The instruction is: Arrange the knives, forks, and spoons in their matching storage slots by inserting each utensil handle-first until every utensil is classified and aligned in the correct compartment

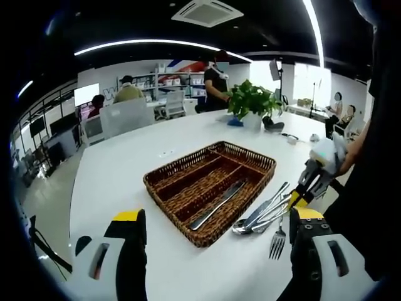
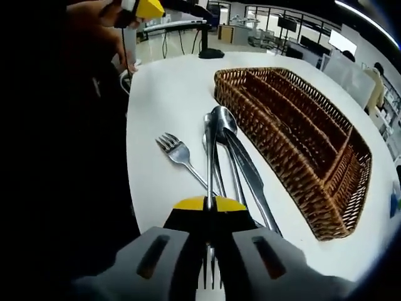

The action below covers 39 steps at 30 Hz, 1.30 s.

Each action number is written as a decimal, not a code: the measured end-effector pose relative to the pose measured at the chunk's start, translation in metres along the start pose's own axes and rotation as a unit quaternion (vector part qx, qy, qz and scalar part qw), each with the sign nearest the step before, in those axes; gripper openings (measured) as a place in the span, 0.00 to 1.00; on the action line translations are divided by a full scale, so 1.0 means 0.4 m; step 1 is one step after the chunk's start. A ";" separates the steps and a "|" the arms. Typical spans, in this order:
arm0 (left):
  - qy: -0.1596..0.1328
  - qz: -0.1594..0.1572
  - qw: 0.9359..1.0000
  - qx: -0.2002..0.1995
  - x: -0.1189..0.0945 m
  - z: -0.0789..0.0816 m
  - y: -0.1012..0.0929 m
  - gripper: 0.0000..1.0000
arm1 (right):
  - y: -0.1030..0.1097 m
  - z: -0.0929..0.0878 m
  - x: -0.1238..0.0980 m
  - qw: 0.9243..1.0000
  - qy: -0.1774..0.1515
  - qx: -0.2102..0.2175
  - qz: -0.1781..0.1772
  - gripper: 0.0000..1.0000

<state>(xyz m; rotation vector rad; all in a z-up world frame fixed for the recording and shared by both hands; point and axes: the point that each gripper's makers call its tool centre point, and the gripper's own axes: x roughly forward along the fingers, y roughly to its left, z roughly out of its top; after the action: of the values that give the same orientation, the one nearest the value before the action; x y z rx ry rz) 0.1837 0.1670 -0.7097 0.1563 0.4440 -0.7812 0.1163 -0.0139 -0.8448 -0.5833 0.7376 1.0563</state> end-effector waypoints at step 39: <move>-0.009 -0.002 1.000 0.001 -0.005 0.014 -0.031 0.99 | -0.168 0.310 -0.260 0.974 -0.057 -0.211 -0.059 0.00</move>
<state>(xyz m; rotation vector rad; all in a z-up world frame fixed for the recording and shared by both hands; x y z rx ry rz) 0.1754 0.1581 -0.7036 0.1495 0.4266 -0.7856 0.1786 -0.0064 -0.6814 -0.9102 0.3716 1.1319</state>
